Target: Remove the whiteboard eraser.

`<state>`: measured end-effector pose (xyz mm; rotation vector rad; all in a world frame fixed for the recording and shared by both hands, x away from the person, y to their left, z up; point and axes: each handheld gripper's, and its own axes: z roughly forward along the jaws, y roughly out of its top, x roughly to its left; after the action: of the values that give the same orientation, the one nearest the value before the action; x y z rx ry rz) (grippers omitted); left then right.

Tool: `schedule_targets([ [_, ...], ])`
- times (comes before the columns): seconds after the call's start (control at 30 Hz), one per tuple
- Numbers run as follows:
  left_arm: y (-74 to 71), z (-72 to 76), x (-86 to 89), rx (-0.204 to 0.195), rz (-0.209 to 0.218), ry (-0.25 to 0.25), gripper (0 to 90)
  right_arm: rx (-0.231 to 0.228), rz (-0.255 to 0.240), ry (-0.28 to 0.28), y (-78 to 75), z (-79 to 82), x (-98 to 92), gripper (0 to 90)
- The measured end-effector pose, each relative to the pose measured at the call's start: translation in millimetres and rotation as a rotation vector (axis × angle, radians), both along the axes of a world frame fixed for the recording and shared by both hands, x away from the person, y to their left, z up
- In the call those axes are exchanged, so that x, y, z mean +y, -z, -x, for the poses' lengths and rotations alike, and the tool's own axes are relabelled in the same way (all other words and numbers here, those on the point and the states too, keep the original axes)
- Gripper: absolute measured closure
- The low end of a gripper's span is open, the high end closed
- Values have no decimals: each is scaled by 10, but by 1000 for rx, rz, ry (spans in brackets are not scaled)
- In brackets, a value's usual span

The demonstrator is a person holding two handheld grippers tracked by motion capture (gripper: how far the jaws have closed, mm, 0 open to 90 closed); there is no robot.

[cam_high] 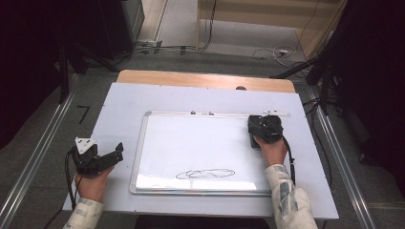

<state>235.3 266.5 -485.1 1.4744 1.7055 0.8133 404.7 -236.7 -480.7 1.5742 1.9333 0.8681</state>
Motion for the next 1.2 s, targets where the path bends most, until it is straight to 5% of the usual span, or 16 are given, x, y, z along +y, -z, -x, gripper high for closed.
schedule_targets([
  [0.53,-7,6,7,1,-3,0,53,63,-27,71,60,-64,74,346],
  [0.9,-4,3,7,3,-3,-4,53,47,14,148,87,-37,180,367],
  [1.2,-9,8,11,0,0,-6,53,21,49,126,91,-19,207,385],
])
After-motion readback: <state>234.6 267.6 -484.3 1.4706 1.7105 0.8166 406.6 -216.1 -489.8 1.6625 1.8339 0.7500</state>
